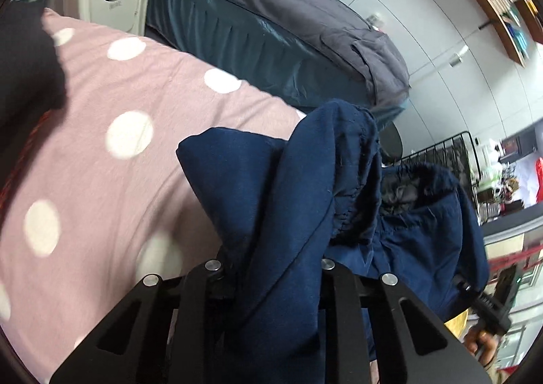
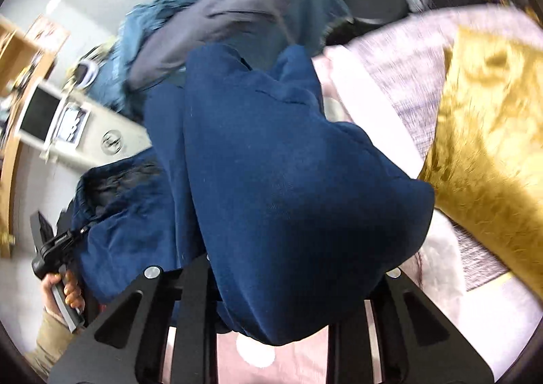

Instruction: Fold large clothes

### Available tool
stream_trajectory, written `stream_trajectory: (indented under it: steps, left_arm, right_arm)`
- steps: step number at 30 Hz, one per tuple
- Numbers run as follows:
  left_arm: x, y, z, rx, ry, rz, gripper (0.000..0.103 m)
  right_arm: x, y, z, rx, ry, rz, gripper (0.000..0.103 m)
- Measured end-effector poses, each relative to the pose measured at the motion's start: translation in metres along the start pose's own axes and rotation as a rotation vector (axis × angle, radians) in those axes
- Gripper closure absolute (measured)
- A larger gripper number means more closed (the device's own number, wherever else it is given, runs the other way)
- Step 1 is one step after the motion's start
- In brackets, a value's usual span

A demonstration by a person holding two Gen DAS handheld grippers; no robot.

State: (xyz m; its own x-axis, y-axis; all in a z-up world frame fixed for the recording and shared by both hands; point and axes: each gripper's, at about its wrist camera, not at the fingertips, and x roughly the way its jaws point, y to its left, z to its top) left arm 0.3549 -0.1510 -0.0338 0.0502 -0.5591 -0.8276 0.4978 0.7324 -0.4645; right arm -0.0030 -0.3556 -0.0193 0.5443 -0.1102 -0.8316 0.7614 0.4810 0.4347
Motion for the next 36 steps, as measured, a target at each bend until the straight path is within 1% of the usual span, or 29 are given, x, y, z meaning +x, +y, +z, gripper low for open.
stream_trajectory:
  steps: [2, 4, 5, 7, 9, 10, 12, 15, 19, 21, 23, 24, 25, 26, 29, 30, 31, 32, 34, 35, 36]
  left_arm:
    - [-0.016, 0.009, -0.025, -0.016, 0.001, 0.024, 0.083]
    - [-0.023, 0.025, -0.054, -0.060, 0.016, 0.057, 0.083]
    - [-0.022, 0.036, -0.071, -0.100, 0.030, 0.066, 0.083]
    - [-0.019, 0.050, -0.092, -0.143, 0.051, 0.097, 0.083]
    - [-0.016, 0.057, -0.108, -0.181, 0.048, 0.111, 0.083]
    - [-0.017, 0.057, -0.110, -0.185, 0.036, 0.111, 0.083]
    - [-0.019, 0.050, -0.105, -0.166, 0.015, 0.120, 0.083]
    - [-0.027, 0.027, -0.089, -0.087, -0.018, 0.131, 0.083]
    - [-0.045, -0.018, -0.060, 0.029, -0.078, 0.091, 0.083]
    - [-0.053, -0.052, -0.040, 0.096, -0.108, 0.055, 0.083]
    - [-0.060, -0.084, -0.025, 0.170, -0.132, 0.017, 0.083]
    - [-0.062, -0.112, -0.017, 0.226, -0.149, -0.005, 0.083]
    - [-0.063, -0.131, -0.010, 0.264, -0.159, -0.028, 0.083]
    - [-0.061, -0.162, 0.001, 0.313, -0.169, -0.067, 0.083]
    - [-0.050, -0.234, 0.016, 0.416, -0.175, -0.154, 0.083]
    - [-0.041, -0.268, 0.018, 0.461, -0.166, -0.196, 0.083]
    - [-0.030, -0.301, 0.018, 0.504, -0.152, -0.235, 0.083]
    - [-0.022, -0.324, 0.012, 0.536, -0.139, -0.263, 0.083]
    - [0.008, -0.393, -0.003, 0.628, -0.086, -0.347, 0.083]
    - [0.026, -0.426, -0.012, 0.657, -0.050, -0.391, 0.083]
    - [0.042, -0.451, -0.020, 0.672, -0.015, -0.426, 0.083]
  right_arm:
    - [-0.019, 0.011, -0.011, -0.051, -0.001, 0.002, 0.081]
    - [-0.032, 0.013, -0.030, -0.082, 0.027, 0.010, 0.081]
    - [-0.032, 0.013, -0.038, -0.088, 0.041, 0.010, 0.081]
    - [-0.029, 0.008, -0.060, -0.088, 0.082, 0.001, 0.081]
    - [-0.024, 0.004, -0.078, -0.080, 0.119, -0.026, 0.081]
    - [-0.020, 0.005, -0.085, -0.081, 0.130, -0.049, 0.081]
    - [-0.017, 0.009, -0.088, -0.092, 0.120, -0.064, 0.081]
    - [-0.023, 0.014, -0.078, -0.095, 0.093, -0.041, 0.081]
    - [-0.034, 0.019, -0.060, -0.134, 0.043, -0.030, 0.082]
    - [-0.047, 0.021, -0.049, -0.138, 0.013, -0.018, 0.082]
    - [-0.069, 0.019, -0.035, -0.138, -0.042, -0.006, 0.083]
    - [-0.080, 0.018, -0.029, -0.139, -0.070, -0.008, 0.083]
    - [-0.094, 0.014, -0.022, -0.132, -0.105, -0.011, 0.083]
    - [-0.110, 0.007, -0.014, -0.118, -0.147, -0.015, 0.083]
    - [-0.156, -0.020, 0.000, -0.075, -0.261, -0.036, 0.083]
    - [-0.181, -0.038, 0.005, -0.034, -0.316, -0.051, 0.083]
    - [-0.196, -0.048, 0.007, -0.006, -0.349, -0.062, 0.083]
    - [-0.214, -0.063, 0.008, 0.028, -0.389, -0.076, 0.083]
    - [-0.258, -0.100, 0.001, 0.100, -0.483, -0.124, 0.083]
    - [-0.282, -0.123, -0.007, 0.145, -0.534, -0.163, 0.083]
    - [-0.294, -0.137, -0.012, 0.176, -0.561, -0.190, 0.082]
